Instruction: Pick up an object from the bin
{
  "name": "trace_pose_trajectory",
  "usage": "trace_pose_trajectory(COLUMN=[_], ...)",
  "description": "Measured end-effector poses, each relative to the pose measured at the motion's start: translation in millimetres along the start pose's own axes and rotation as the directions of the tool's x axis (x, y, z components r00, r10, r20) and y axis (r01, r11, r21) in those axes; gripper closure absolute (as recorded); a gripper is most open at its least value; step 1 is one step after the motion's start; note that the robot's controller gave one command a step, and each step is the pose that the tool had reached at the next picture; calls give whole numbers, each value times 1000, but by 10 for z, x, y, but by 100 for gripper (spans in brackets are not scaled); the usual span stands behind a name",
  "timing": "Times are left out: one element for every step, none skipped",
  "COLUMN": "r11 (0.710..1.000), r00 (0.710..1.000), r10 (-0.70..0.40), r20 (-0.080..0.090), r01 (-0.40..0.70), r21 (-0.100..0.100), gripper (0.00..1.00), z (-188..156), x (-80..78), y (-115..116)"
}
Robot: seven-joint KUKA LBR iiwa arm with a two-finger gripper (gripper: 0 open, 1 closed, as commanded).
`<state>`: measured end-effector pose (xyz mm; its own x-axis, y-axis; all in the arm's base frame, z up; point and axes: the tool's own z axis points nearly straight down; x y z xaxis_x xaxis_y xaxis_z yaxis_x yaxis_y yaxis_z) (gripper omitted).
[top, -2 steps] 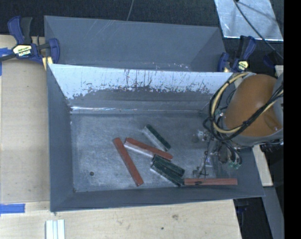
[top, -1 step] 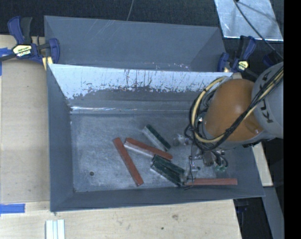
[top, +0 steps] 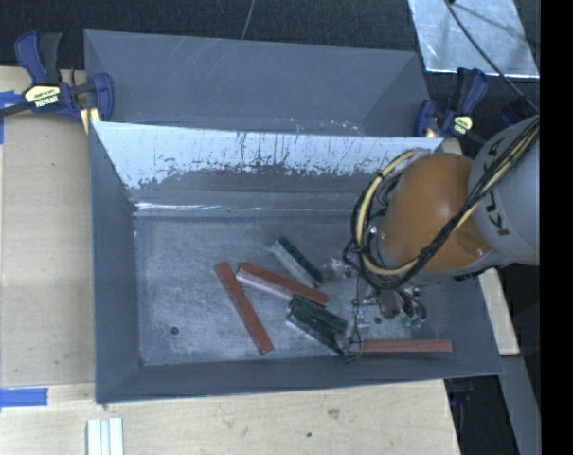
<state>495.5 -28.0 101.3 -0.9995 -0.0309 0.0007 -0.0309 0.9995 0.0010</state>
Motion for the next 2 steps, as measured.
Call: trace_pose_trajectory(r11=[957,998], r00=[957,998], r10=[291,67], r20=[0,12], r01=[-291,-67], r21=[1,-1], gripper=[0,100], z=[118,271], x=[9,-41], y=[196,111])
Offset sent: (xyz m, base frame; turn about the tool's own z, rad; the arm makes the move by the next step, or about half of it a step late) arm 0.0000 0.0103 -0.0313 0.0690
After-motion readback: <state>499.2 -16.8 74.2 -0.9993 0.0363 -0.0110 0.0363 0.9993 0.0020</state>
